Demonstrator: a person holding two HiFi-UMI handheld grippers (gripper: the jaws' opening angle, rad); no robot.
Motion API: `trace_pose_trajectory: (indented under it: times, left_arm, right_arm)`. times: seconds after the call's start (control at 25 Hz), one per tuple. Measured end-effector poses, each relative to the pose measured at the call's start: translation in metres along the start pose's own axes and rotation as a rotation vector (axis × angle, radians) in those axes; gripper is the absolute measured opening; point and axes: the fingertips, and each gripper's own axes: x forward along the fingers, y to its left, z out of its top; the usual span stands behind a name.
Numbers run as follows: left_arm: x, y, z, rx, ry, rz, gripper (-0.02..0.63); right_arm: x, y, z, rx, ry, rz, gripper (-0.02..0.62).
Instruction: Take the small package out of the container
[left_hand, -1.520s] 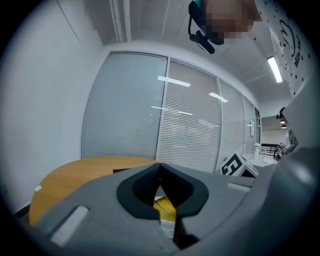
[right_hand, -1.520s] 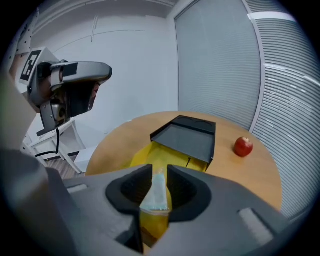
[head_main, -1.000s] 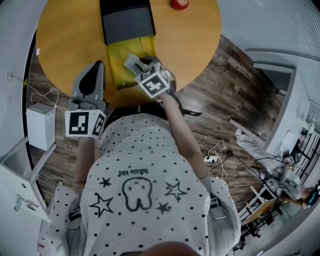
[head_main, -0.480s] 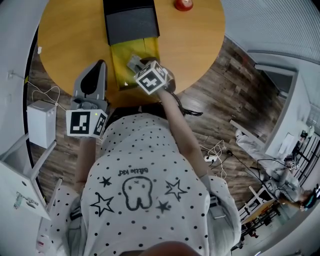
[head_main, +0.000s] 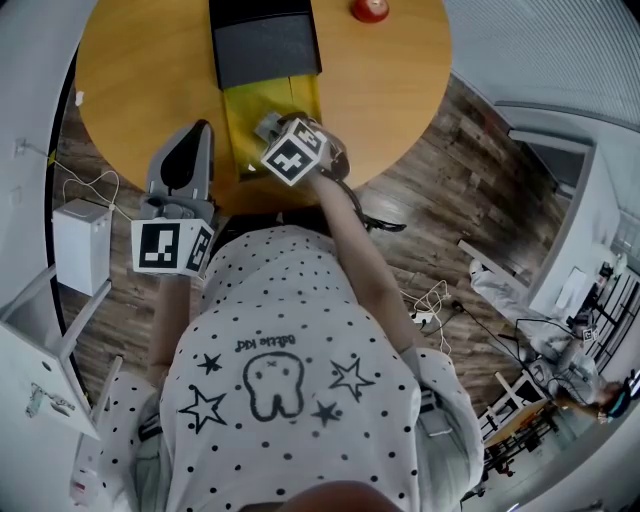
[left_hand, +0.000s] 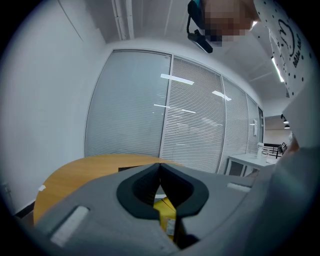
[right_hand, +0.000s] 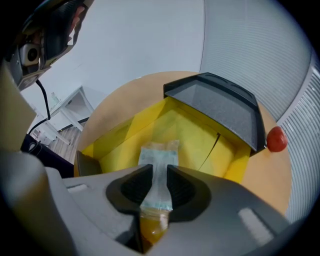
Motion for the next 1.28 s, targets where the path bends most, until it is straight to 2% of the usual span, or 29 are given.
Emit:
trace_pose_trajectory:
  times: [0.2,0.32,0.4,0.92,1.28]
  left_arm:
    - [-0.002,-0.004,0.002,0.01,0.001,-0.008,0.011]
    - [-0.004,-0.003,0.002,0.013,-0.002,-0.014,0.011]
    - [-0.006,-0.003,0.002,0.01,-0.005,-0.014,0.011]
    - [-0.006,-0.029,0.008,0.031,-0.027,-0.05,0.011]
    - [-0.017,-0.056,0.019,0.053,-0.065,-0.048,0.011]
  right_arm:
    - [-0.003,0.003,-0.002,-0.041,0.014,-0.001,0.056]
    - [-0.009,0.003,0.002,-0.04,-0.003,-0.022,0.008]
    - [-0.017,0.001,0.006,-0.032,-0.025,-0.041,0.005]
    - [-0.087,-0.021,0.034,0.092,-0.287,-0.15,0.005]
    - [-0.154,-0.028,0.036,0.159,-0.485,-0.227,0.005]
